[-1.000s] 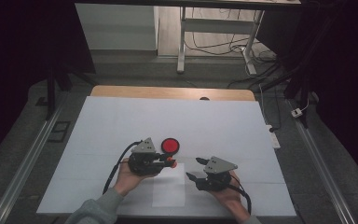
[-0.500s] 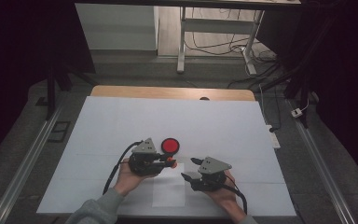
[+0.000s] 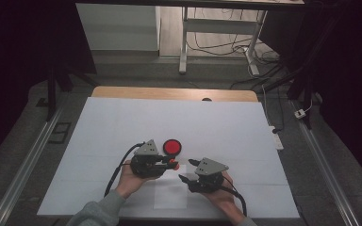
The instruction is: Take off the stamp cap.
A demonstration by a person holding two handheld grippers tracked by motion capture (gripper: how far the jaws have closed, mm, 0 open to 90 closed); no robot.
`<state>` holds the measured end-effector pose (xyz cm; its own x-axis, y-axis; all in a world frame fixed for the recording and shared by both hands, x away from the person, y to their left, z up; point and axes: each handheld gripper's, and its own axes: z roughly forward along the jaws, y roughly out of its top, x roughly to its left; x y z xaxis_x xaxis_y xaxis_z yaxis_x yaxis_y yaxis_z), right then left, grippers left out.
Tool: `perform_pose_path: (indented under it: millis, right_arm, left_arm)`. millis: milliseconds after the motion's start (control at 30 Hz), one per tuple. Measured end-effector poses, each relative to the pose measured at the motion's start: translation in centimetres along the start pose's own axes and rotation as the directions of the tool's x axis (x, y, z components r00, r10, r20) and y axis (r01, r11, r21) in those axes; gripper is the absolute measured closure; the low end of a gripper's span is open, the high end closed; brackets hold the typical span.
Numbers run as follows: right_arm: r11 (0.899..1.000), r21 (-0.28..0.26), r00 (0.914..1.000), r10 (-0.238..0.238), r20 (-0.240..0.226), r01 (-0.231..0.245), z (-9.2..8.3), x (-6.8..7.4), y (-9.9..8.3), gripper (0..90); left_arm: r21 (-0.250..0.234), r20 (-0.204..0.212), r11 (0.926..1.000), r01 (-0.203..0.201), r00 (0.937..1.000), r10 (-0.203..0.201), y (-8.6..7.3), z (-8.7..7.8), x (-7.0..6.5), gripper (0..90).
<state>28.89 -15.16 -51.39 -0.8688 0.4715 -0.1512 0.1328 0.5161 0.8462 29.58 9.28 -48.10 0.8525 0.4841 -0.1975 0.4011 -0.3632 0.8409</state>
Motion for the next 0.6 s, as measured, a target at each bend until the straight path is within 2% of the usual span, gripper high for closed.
perform_pose_path:
  millis: [600]
  right_arm:
    - [1.0, -0.012, 0.9997, -0.007, -0.025, 0.006, 1.1, 1.1, 1.1, 37.5]
  left_arm:
    - [0.012, 0.006, 0.9999, -0.005, 1.0, 0.005, -0.1, 0.4, -0.2, 72.4]
